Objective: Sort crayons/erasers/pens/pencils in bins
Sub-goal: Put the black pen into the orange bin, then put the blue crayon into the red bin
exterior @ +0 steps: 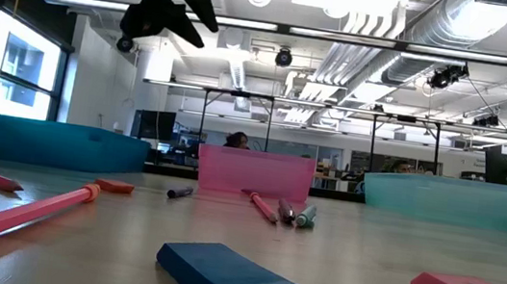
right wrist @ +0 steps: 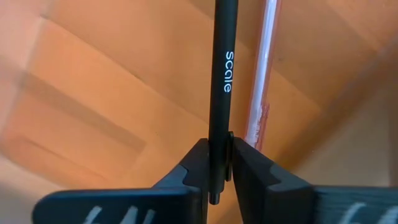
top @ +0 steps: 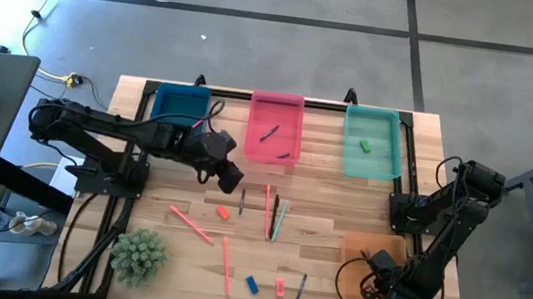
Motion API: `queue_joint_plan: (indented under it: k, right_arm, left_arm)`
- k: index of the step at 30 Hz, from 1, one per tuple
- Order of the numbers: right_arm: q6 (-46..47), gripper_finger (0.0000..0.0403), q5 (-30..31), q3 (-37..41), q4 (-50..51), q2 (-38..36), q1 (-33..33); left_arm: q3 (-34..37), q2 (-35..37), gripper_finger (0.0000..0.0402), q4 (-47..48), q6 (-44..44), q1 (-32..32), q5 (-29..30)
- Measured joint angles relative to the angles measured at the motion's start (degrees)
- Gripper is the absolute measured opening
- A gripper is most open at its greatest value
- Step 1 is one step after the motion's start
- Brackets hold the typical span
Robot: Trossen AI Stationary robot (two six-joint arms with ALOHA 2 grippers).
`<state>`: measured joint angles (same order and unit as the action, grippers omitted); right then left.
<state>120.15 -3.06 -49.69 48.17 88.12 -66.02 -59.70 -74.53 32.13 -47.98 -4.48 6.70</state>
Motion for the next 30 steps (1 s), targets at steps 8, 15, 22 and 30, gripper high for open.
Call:
queue_joint_plan:
  k: [8, 15, 22, 30]
  right_arm:
    - [0.9, 0.0102, -0.3, 0.0, 0.1, 0.0, 0.3]
    - [1.1, 0.0142, 0.2, -0.1, -1.3, -1.4, 2.0]
    - [3.6, 0.0145, 5.7, -0.1, -1.7, -5.3, 3.0]
    - [7.5, 0.0145, 8.9, -0.1, -0.4, -12.5, 4.8]
  left_arm:
    - [0.0, -5.3, 0.0129, 0.2, -1.4, 2.7, 0.1]
    - [0.0, -11.3, 0.0129, 1.0, -5.8, 3.6, 0.7]
    - [0.0, -15.0, 0.0129, 1.5, -7.4, 3.5, 1.6]
    - [0.0, -18.7, 0.0129, 0.5, -8.5, 3.5, 3.0]
